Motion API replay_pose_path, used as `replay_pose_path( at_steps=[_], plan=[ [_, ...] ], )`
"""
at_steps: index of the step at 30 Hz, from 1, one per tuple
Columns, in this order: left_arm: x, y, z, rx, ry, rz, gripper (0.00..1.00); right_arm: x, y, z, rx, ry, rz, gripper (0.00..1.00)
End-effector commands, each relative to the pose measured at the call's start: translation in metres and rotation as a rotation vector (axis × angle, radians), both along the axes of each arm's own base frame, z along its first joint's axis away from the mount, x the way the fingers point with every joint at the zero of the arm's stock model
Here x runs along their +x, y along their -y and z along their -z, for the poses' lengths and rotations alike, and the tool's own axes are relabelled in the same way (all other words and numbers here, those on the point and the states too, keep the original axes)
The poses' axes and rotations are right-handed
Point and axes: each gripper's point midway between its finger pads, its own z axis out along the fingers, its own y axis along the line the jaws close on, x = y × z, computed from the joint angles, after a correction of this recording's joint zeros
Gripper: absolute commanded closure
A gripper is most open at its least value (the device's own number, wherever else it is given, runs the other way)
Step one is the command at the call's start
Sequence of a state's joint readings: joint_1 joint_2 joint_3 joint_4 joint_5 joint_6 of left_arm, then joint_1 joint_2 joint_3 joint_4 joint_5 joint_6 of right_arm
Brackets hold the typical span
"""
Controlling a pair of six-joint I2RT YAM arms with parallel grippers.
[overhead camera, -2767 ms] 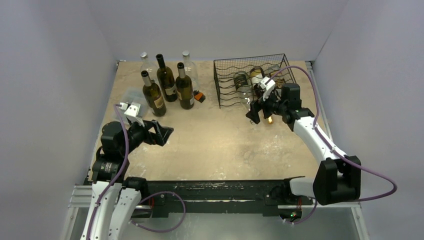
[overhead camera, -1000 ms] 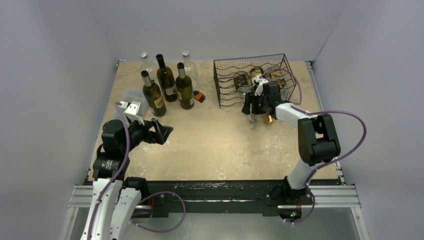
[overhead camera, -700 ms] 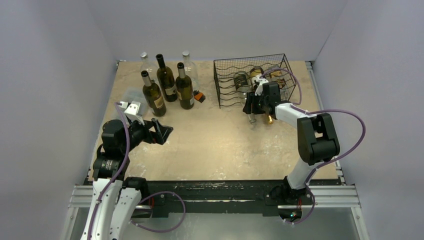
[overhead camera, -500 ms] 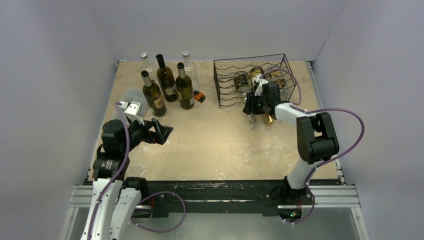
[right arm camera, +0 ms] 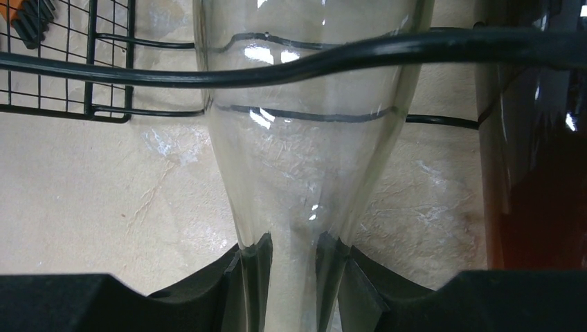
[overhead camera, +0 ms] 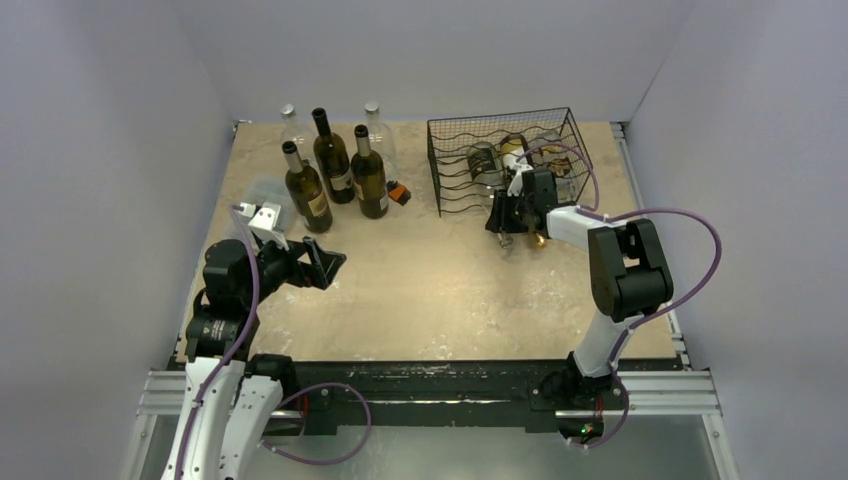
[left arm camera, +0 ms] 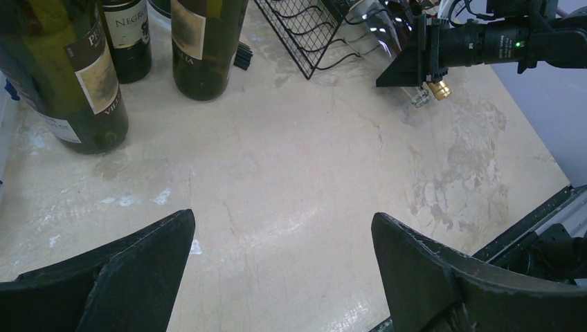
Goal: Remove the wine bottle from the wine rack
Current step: Pick up the wine bottle from the wine rack.
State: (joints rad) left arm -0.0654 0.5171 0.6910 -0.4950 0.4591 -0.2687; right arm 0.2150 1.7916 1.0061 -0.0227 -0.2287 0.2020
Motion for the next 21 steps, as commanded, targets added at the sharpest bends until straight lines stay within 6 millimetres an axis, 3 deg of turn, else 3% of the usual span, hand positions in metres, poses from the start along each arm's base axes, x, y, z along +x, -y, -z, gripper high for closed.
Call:
replay_pose_path(
  at_steps=[1, 14, 21],
  plan=[
    [0.002, -0.002, -0.006, 0.007, 0.035, -0.006, 0.0, 0.006, -0.009, -0.03, 0.05, 0.062, -0.031, 0.97],
    [0.002, -0.004, -0.007, 0.015, 0.044, -0.016, 0.0, -0.011, -0.009, -0.058, 0.127, 0.114, -0.079, 1.0],
    [0.002, -0.004, -0.008, 0.014, 0.047, -0.016, 0.0, -0.036, -0.008, -0.05, 0.146, 0.083, -0.096, 1.0]
  ],
)
